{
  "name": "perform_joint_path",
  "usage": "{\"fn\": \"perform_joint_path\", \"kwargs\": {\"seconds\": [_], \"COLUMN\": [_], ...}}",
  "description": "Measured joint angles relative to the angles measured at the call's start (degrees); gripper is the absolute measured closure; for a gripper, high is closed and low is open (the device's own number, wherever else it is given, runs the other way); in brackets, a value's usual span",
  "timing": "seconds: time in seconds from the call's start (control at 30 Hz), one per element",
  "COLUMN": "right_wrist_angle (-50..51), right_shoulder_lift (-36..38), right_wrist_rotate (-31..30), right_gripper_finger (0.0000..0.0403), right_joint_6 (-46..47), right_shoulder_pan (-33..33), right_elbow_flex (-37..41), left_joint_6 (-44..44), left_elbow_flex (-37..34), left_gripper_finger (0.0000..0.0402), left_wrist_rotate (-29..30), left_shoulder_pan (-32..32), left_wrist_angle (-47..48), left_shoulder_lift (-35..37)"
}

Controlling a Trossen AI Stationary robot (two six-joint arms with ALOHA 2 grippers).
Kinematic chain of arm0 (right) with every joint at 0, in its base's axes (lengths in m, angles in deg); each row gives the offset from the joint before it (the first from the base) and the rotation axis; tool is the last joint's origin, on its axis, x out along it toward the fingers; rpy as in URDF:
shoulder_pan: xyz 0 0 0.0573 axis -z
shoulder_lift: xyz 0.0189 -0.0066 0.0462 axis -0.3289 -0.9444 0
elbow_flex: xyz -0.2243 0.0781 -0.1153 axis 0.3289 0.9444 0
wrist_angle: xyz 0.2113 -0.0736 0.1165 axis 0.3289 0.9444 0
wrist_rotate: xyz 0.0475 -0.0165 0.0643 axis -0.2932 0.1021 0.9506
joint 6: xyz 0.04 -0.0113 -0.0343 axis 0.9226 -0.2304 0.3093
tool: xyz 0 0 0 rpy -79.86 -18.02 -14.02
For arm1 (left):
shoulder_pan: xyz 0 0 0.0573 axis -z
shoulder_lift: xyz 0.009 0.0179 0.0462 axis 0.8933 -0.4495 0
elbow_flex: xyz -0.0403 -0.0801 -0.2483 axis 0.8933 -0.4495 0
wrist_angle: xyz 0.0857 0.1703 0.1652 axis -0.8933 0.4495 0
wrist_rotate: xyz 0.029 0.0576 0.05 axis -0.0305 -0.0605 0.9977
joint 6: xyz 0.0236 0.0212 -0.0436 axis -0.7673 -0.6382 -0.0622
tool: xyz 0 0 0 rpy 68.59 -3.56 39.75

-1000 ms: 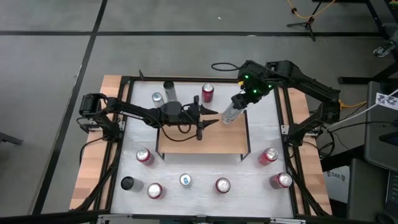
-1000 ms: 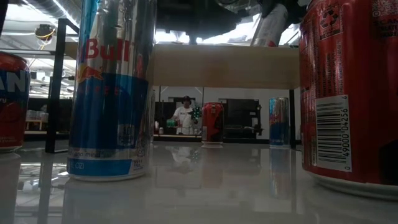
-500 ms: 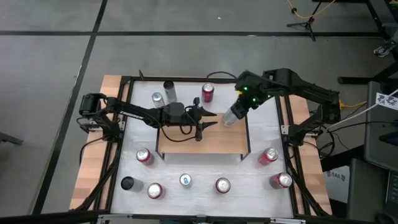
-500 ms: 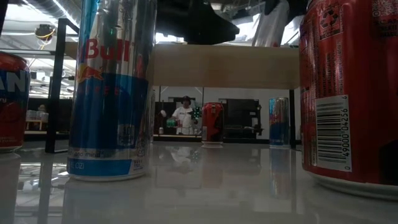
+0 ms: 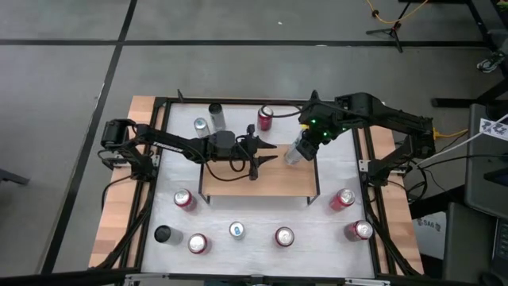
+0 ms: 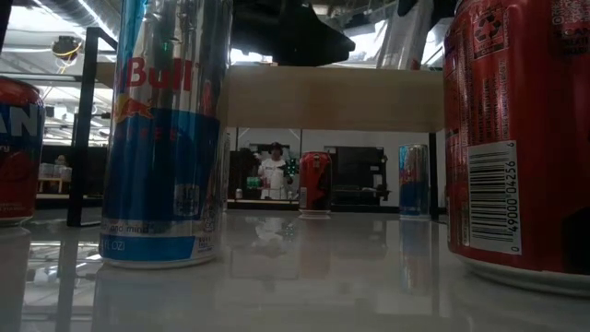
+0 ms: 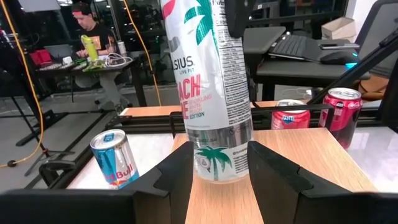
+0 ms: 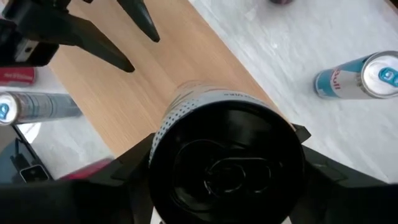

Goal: Place canned beverage on shelf
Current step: Put the top right white-pink soda can on the shelf

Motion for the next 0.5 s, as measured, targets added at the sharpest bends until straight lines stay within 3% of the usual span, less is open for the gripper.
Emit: {"fn": "perform_joint_path", "kwargs": {"seconds": [0.5], "right_wrist_angle": [-0.05], "right_shoulder_lift": [0.0], "right_wrist_rotate": [0.31], "right_gripper_finger": [0.015], "right_joint_6": [-0.04], "right_shoulder_pan": [0.0], "right_elbow_flex": [0.0], "left_joint_6": [0.08], "left_elbow_flex": [0.0], "left_gripper_finger": [0.0258], "left_wrist_rotate": [0.0], "left_shoulder_pan": [0.0], "left_wrist_angle": [-0.01], "left_shoulder_lift": [0.0]}}
